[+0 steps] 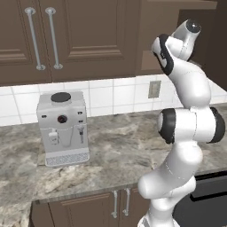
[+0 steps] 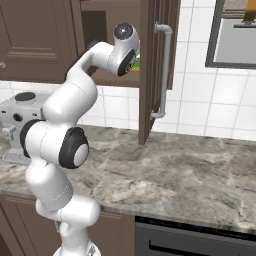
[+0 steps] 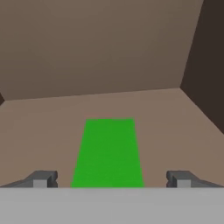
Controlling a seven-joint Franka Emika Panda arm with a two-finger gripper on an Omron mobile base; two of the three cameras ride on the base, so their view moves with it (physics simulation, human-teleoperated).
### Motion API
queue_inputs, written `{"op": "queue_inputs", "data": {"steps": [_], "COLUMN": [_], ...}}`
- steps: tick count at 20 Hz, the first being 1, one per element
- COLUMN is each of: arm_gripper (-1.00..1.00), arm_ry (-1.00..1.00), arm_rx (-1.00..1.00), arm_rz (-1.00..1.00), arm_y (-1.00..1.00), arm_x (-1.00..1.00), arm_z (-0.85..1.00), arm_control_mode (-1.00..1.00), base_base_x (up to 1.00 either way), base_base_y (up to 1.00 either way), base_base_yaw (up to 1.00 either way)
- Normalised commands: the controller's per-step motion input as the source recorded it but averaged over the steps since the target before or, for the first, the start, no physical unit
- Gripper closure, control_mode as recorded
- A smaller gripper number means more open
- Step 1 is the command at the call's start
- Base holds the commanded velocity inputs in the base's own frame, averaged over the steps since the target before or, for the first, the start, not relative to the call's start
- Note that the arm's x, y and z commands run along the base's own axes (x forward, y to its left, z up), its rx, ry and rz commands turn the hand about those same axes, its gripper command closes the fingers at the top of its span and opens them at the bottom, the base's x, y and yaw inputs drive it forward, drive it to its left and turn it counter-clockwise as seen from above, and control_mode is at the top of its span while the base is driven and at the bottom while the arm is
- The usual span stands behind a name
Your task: Pick up the sponge and bar soap from the sink, and place them back in the cabinet, and close the cabinet door.
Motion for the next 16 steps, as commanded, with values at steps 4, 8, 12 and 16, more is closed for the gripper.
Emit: {"op": "queue_inputs", "data": {"steps": [4, 8, 12, 16], "arm_gripper": [-1.0, -1.0, -1.0, -1.0], "arm_ry": [0.0, 0.0, 0.0, 0.0], "arm_rx": [0.0, 0.0, 0.0, 0.0], "arm_rz": [-0.02, -0.04, -0.05, -0.03], "arm_y": [0.0, 0.0, 0.0, 0.0], "arm_x": [-0.48, -0.41, -0.42, -0.52], "arm_z": [0.0, 0.0, 0.0, 0.0], "arm_control_mode": [-1.0, -1.0, -1.0, -1.0], "base_base_x": [0.0, 0.0, 0.0, 0.0], "base_base_y": [0.0, 0.0, 0.0, 0.0], "base_base_yaw": [0.0, 0.0, 0.0, 0.0]}}
